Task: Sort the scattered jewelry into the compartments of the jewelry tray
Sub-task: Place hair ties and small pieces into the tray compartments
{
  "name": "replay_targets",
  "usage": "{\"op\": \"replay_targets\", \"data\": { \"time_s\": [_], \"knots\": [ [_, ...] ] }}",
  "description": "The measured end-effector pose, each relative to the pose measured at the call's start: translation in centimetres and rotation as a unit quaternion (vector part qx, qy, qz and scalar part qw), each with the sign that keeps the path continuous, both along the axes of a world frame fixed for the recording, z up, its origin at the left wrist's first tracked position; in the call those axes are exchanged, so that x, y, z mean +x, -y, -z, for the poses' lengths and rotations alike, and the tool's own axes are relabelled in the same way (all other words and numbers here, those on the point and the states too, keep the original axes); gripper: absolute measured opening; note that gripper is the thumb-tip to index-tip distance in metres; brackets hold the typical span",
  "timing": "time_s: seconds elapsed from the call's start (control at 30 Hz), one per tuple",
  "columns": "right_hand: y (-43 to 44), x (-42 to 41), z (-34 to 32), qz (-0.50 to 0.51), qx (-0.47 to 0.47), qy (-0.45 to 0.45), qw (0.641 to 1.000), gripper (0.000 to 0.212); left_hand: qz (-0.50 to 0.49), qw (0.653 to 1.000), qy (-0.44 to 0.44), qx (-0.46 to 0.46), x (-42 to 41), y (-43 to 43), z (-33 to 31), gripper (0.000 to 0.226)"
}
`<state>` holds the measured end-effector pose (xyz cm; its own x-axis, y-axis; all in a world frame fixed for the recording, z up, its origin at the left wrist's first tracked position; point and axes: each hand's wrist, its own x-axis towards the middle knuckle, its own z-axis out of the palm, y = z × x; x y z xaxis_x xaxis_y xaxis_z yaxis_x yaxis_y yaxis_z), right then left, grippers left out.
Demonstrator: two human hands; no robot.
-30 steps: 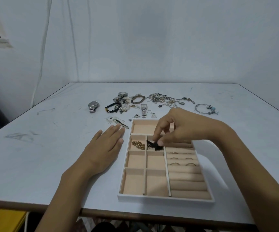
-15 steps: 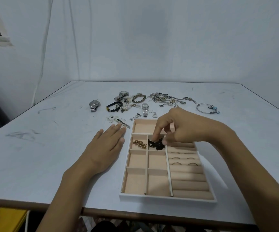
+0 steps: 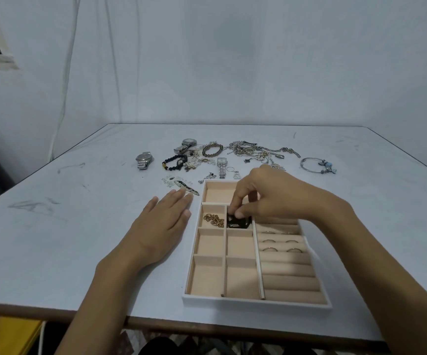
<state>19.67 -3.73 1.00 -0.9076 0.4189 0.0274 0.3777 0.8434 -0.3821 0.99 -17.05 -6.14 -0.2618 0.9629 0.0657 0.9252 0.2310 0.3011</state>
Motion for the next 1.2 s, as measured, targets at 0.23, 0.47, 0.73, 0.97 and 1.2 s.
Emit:
{"op": "replay_targets", "data": {
  "time_s": [0.23,0.47,0.73,0.97,1.2],
  "knots": [
    [-0.4,-0.1,0.8,0.001,0.001,0.007,1.000,0.012,0.000,1.000,-0.006,-0.004,0.0,0.0,0.0,0.049],
    [-0.6,0.5,0.1,-0.026,-0.068,-0.010,0.997,0.006,-0.001,1.000,0.001,0.000,-0.1,-0.3,-0.1,0.048],
    [-3.9,2.2,-0.4,0.185,-0.062,-0.192,0.962,0.017,-0.078,0.997,0.022,0.016,-1.3,-2.8,-2.6,0.028],
    [-4.9,2.1,1.3,0.262,-0.059,-0.136,0.954,0.025,-0.109,0.991,0.042,0.058,-1.8,-9.0,-4.3,0.025],
    [-4.9,1.9,1.5,0.266,-0.015,-0.127,0.955,0.016,-0.113,0.992,0.024,0.042,-1.5,-12.3,-3.8,0.012]
  ]
}}
